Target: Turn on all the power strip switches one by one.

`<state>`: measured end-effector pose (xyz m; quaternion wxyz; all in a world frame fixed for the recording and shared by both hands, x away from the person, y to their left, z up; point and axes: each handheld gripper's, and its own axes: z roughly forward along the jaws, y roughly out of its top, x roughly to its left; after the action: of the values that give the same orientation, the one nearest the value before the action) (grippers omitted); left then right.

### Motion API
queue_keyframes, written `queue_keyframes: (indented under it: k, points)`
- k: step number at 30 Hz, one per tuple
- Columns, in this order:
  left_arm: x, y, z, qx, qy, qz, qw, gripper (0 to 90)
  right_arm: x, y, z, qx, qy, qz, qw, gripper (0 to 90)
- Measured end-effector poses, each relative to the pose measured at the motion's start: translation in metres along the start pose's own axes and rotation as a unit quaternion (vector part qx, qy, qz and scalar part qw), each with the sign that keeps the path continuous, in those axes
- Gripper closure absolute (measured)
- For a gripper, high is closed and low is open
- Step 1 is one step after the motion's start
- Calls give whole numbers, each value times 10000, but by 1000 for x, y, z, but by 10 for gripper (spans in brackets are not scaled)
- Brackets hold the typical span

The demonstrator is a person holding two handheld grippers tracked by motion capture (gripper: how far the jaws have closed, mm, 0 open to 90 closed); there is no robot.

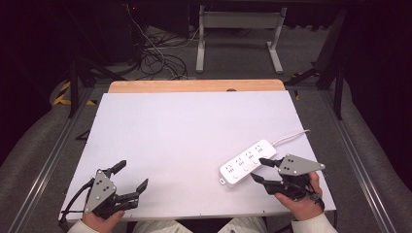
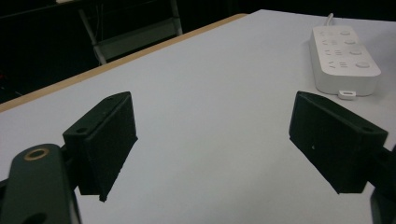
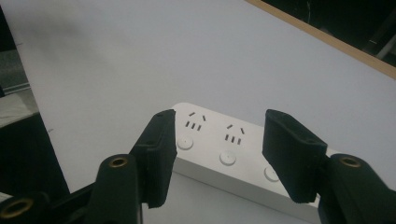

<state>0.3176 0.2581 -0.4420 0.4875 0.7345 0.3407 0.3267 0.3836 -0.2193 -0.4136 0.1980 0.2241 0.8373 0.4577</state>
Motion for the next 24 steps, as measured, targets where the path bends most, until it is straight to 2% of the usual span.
queue_keyframes:
  k: [5,24]
  points:
    - [0,0,0,11,1,-6,10000,153,-1,8,5,-16,186,28,9998,469]
    - [1,0,0,30,12,-8,10000,153,8,36,41,166,472,-164,9986,494]
